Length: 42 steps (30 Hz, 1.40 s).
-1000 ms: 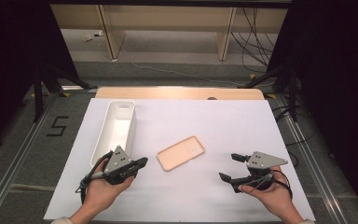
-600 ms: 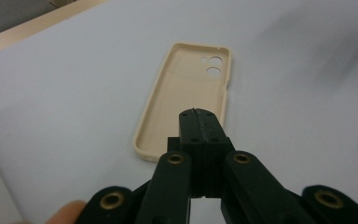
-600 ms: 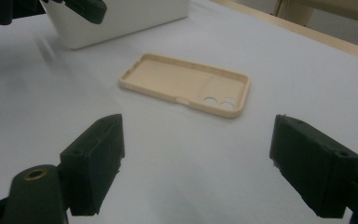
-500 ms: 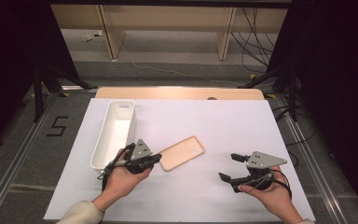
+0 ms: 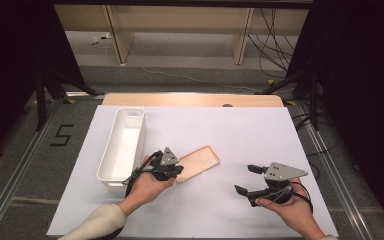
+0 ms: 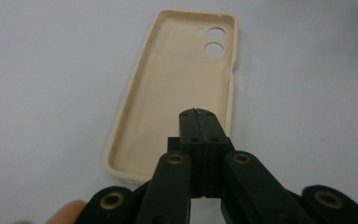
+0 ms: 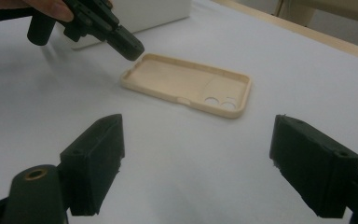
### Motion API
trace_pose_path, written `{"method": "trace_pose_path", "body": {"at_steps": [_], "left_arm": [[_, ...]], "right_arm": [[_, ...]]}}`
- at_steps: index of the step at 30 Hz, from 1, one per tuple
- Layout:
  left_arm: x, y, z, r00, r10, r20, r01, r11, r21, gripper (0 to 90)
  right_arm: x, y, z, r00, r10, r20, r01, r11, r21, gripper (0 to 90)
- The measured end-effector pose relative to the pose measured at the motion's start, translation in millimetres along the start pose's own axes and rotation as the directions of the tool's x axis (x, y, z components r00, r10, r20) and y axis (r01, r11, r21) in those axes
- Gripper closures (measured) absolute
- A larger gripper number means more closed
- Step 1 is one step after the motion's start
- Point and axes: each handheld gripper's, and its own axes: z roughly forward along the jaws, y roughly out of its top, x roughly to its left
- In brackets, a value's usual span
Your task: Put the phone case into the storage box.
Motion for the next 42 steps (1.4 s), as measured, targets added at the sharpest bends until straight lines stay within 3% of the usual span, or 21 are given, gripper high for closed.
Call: {"method": "trace_pose_path", "body": {"at_steps": [14,42], "left_arm": [[0.5,-1.2,16.9,0.9999,0.001,0.011,-0.002,0.9984,0.057,89.8],[0.1,-5.7,24.6,0.9989,-0.021,0.041,0.017,0.9941,0.107,89.8]], "right_arm": [[0.0,0.1,0.1,1.0,0.001,-0.001,-0.001,1.0,-0.001,19.1],[0.6,0.1,0.5,1.0,-0.001,-0.004,0.001,1.0,0.003,19.1]]}}
